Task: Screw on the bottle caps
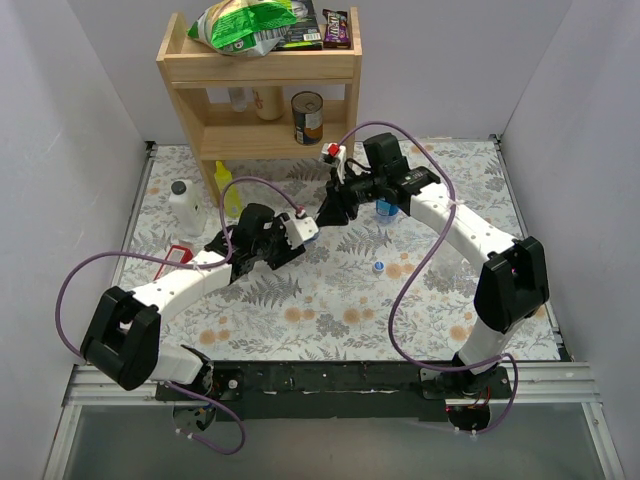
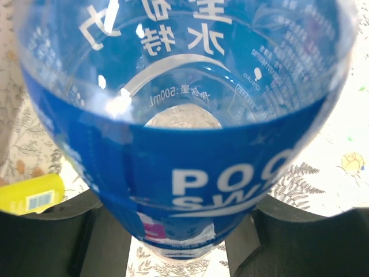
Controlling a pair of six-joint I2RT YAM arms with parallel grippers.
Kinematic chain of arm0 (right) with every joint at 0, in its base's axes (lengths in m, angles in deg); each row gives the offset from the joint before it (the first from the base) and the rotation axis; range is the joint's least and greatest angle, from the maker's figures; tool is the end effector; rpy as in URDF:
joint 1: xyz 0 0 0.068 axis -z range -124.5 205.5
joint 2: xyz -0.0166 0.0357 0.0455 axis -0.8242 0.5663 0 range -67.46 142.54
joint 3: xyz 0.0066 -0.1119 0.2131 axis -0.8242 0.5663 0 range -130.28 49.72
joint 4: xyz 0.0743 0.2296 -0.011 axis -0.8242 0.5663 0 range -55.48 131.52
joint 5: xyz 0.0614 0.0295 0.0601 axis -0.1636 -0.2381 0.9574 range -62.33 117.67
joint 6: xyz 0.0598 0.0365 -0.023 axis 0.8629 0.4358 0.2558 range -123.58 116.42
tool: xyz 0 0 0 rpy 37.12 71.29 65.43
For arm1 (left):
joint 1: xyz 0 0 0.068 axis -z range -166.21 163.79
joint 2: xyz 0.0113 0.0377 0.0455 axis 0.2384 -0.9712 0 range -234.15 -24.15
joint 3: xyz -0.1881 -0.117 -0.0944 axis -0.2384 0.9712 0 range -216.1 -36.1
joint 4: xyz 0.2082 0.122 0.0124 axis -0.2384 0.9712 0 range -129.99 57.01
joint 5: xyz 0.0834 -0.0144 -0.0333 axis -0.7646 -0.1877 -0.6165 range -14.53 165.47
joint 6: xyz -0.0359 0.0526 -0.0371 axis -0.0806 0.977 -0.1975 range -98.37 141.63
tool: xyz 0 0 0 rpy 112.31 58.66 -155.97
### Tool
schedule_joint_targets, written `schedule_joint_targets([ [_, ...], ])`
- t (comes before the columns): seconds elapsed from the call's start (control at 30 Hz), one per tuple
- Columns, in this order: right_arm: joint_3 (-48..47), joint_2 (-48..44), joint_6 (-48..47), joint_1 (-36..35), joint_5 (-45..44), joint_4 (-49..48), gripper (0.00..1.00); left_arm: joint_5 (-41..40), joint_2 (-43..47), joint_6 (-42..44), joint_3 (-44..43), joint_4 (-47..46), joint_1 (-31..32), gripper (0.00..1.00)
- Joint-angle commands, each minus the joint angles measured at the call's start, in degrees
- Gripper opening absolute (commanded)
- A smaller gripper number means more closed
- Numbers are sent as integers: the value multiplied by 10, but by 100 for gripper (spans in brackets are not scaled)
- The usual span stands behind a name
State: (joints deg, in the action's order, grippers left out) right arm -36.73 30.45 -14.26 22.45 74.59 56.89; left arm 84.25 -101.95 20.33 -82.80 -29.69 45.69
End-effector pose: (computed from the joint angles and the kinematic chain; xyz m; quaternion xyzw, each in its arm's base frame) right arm 0.2933 0.2446 0.2918 -0.4755 0.6812 0.4283 0.3555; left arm 0.2456 -0.1638 0.1857 0.2701 0.8682 -0.1841 0.3733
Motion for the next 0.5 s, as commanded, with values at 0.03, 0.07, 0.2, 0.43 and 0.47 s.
schedule_joint_targets([
  [0.03,-27,13,0,-4,75,21,47,85,36,-2,12,2,11,0],
  [0.07,-32,7,-11,4,91,19,54,103,39,-25,19,7,5,0],
  [0.2,-4,-22,5,45,165,-54,69,204,51,-66,57,25,-19,0],
  [0.43,77,-68,85,47,257,-246,76,393,35,-93,52,41,-48,0],
  [0.47,81,-69,81,48,263,-249,76,423,28,-96,46,46,-53,0],
])
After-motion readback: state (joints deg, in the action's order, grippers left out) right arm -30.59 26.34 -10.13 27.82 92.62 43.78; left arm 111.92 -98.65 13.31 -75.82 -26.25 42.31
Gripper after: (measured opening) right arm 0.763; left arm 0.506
